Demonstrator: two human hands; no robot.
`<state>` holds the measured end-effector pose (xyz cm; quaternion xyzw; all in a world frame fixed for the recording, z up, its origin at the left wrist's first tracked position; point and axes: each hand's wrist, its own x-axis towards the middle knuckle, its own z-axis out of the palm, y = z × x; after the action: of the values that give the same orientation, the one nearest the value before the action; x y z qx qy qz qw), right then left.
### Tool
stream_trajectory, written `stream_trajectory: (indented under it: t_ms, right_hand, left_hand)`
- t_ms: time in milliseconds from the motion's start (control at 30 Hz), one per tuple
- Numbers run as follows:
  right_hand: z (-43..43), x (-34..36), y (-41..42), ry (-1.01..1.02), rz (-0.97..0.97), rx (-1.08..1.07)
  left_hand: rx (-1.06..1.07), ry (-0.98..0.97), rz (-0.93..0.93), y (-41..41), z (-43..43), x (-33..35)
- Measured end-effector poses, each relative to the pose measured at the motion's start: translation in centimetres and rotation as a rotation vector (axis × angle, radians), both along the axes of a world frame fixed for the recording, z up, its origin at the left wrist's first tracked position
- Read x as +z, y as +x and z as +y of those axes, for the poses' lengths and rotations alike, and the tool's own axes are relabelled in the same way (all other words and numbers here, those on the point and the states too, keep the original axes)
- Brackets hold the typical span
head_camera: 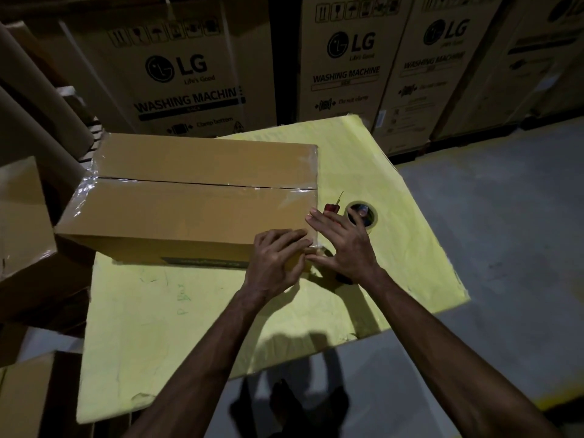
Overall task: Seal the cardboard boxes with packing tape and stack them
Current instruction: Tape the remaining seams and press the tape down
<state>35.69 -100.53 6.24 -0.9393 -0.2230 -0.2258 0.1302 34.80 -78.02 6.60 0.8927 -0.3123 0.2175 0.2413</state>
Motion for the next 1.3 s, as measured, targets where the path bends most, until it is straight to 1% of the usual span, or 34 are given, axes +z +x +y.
stream_trajectory:
  t_ms: [167,300,467,567,600,633,667,767,800,833,900,1000,1167,1300]
  right_hand:
    - [-0.1,0.1,0.1,-0.058,-0.024,-0.018]
    - [-0.1,-1.0,0.0,-0.138,0.047,-0.006]
    - [-0.3,-1.4,0.4,-0.135,0.067,0.023]
    - [0.0,-1.1,0.3,-0.135,0.145,0.032]
    - [0.1,-0.8,-0.2,-0.105,0.168,0.007]
    - [0.2,-0.6,-0.9,-0.028,0.186,-0.041]
    - [0.4,-0.1,-2.1,0.1,0.197,-0.109]
    - [2.8,1.5,-7.2,0.651,0.193,-0.326]
    - [4.5,1.9,-9.1,0.811,0.205,-0.34]
    - [6.5,2.2,-10.7,0.916,0.216,-0.329]
    - [10.5,2.0,-12.4,0.976,0.265,-0.331]
    - [14.0,1.3,-11.8,1.052,0.342,-0.408]
    - [15.5,1.1,-9.5,1.237,0.237,-0.51]
    - [15.3,0.9,-7.1,1.42,0.234,-0.545]
  left_hand:
    - [0.022,0.02,-0.019,0.6,-0.2,-0.2]
    - [0.059,0.067,-0.067,0.7,-0.6,-0.2]
    - [0.09,0.161,-0.08,0.5,-0.9,-0.3]
    - [0.126,0.2,-0.047,0.4,-1.2,0.0]
    - [0.131,0.206,-0.031,0.4,-1.3,0.0]
    - [0.131,0.21,-0.015,0.4,-1.3,0.1]
    - [0.132,0.214,-0.002,0.4,-1.3,0.2]
    - [0.165,0.249,0.006,0.8,-1.3,0.6]
    - [0.172,0.268,-0.004,0.9,-1.2,0.7]
    - [0.172,0.286,-0.021,1.0,-1.1,0.7]
    - [0.168,0.31,-0.047,1.1,-1.1,0.5]
    - [0.183,0.311,-0.046,1.4,-1.4,0.2]
    - [0.161,0.297,-0.045,1.7,-1.5,-0.1]
    - [0.183,0.271,-0.04,1.2,-1.6,0.1]
